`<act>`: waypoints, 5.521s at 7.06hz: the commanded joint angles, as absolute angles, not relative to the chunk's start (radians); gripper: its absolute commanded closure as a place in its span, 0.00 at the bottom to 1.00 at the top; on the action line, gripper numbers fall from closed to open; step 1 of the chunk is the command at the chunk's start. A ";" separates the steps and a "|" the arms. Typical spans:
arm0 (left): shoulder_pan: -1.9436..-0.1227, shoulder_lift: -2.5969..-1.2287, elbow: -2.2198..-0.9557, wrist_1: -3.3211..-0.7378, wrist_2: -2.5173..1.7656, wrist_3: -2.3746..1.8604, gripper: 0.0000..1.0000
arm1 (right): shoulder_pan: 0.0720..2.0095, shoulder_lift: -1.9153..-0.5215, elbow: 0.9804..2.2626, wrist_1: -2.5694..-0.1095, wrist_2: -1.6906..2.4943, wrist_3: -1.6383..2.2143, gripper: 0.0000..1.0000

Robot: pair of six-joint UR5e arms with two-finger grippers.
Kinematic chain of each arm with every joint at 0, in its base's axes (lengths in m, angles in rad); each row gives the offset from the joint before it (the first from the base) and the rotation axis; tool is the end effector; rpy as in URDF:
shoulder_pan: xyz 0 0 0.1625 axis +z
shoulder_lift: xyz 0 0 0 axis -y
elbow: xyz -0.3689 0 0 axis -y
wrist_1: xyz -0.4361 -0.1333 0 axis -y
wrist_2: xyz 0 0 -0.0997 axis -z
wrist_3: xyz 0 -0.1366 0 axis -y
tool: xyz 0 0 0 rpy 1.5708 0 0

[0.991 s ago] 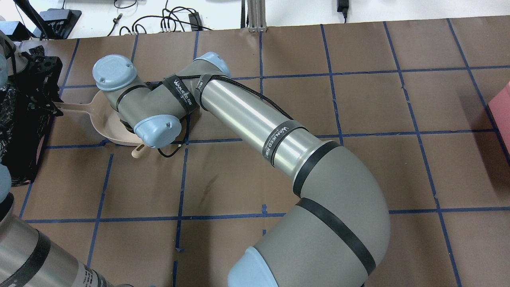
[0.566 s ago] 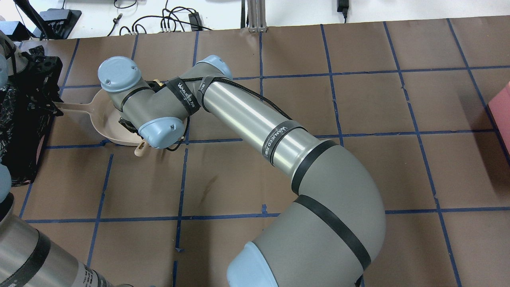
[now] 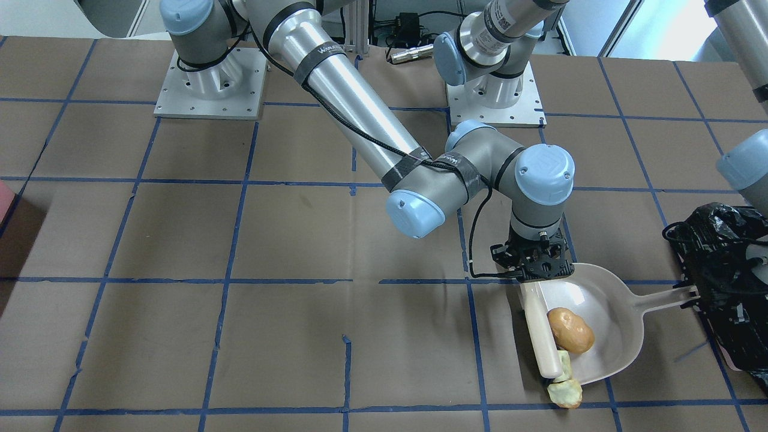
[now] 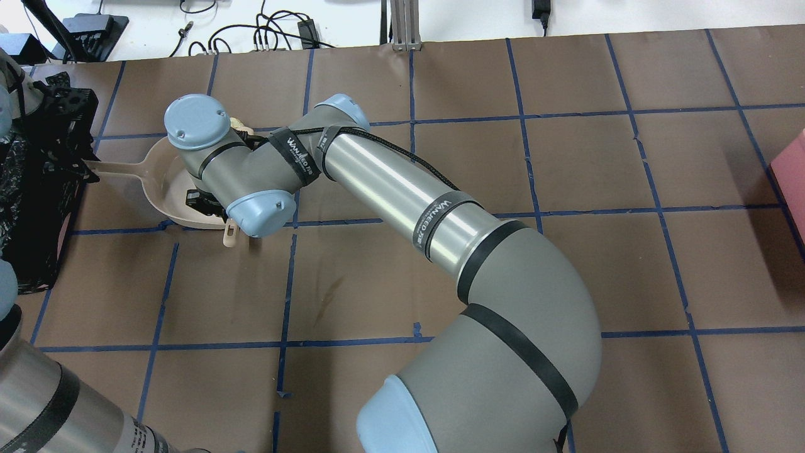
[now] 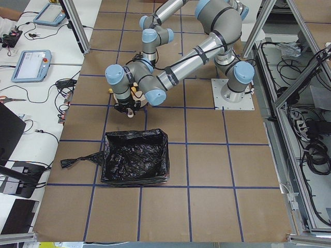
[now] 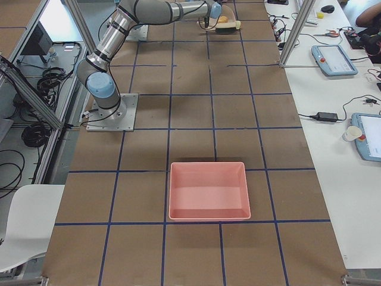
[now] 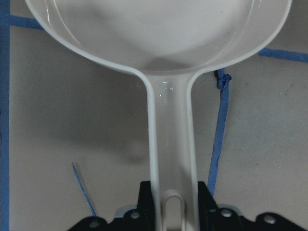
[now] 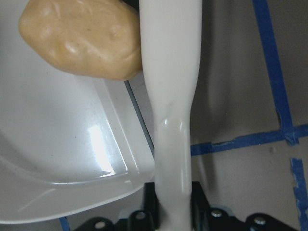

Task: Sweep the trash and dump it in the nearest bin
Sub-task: 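Sweep the potato and yellow chunk into the dustpan with the right gripper's brush, then sweep the remaining crumbs into the dustpan with the brush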

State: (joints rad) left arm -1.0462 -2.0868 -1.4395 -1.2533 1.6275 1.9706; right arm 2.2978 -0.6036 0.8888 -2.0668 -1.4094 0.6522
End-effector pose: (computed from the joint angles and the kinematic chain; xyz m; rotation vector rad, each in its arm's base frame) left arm 0.2302 -0.6485 0.1769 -2.0491 -2.3178 -0.1162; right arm 0.6795 -0.5303 0.1382 -0.1324 2.8794 -0.0870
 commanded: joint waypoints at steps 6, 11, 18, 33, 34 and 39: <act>-1.045 -2.083 -1.450 -1.255 1.575 1.994 0.96 | 2.370 -0.624 0.897 -1.979 -1.351 0.563 0.99; -1.042 -2.082 -1.448 -1.256 1.534 2.000 0.96 | 2.330 -0.684 0.899 -1.780 -1.396 0.548 0.99; -1.028 -2.089 -1.447 -1.164 1.513 1.916 0.96 | 2.191 -0.709 0.899 -1.748 -1.608 0.358 0.99; -1.028 -2.131 -1.451 -1.149 1.403 1.896 0.95 | 2.197 -0.603 0.762 -1.823 -1.411 -0.024 0.98; -1.028 -2.132 -1.451 -1.149 1.398 1.896 0.95 | 2.166 -0.607 0.764 -1.797 -1.410 -0.026 0.98; -1.008 -2.132 -1.465 -1.150 1.365 1.898 0.95 | 2.047 -0.854 0.987 -1.501 -1.488 0.047 0.99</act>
State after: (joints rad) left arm -1.0121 -2.1328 -1.4614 -1.1512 1.3700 1.8970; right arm 2.0825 -0.7726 0.8652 -1.5420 -1.4572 0.0121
